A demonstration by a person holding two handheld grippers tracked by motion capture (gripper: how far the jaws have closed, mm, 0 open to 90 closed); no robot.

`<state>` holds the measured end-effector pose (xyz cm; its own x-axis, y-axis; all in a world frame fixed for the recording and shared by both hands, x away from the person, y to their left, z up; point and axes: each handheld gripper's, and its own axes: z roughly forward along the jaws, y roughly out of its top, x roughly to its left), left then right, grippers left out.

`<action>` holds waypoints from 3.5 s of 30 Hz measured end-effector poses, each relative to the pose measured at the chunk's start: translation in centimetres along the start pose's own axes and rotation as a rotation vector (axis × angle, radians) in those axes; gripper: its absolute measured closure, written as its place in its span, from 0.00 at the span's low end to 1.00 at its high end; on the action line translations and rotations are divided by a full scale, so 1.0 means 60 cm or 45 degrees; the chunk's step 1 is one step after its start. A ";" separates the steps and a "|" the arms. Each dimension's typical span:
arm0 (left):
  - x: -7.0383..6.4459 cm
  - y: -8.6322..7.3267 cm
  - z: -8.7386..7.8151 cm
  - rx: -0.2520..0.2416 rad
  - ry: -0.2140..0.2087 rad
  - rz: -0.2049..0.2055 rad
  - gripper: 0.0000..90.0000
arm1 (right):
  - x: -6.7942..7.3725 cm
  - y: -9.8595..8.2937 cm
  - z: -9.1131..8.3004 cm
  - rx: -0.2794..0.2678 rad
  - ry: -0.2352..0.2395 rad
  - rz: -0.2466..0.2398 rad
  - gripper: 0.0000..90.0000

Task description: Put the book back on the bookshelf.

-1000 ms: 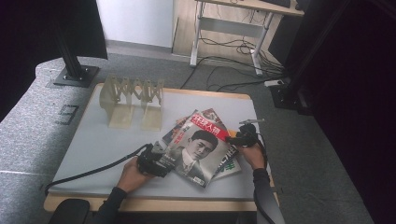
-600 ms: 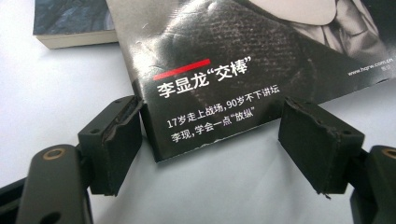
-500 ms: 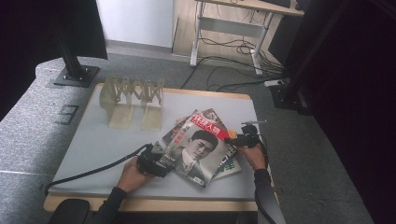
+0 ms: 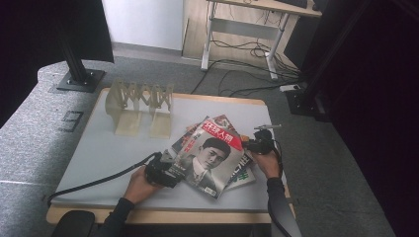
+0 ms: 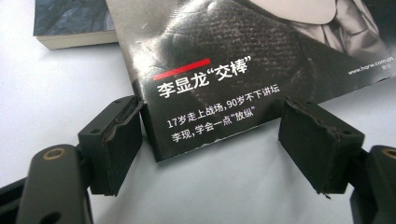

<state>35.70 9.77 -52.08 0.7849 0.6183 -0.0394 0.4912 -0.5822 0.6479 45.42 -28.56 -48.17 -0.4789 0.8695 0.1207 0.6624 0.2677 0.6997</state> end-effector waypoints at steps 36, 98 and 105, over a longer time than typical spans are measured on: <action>0.006 0.002 -0.012 -0.011 -0.028 0.016 0.22 | 0.114 0.059 -0.116 -0.217 0.050 -0.280 0.92; 0.071 0.076 -0.008 -0.125 -0.129 0.099 0.75 | 0.229 0.106 -0.204 -0.370 0.091 -0.617 0.89; 0.068 0.073 -0.016 -0.156 -0.134 0.111 0.86 | 0.225 0.104 -0.207 -0.371 0.079 -0.612 0.89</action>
<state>40.67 10.23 -48.66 0.8610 0.5058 -0.0541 0.3747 -0.5587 0.7399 35.90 -20.30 -33.42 -0.7263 0.6498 -0.2242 0.1796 0.4941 0.8506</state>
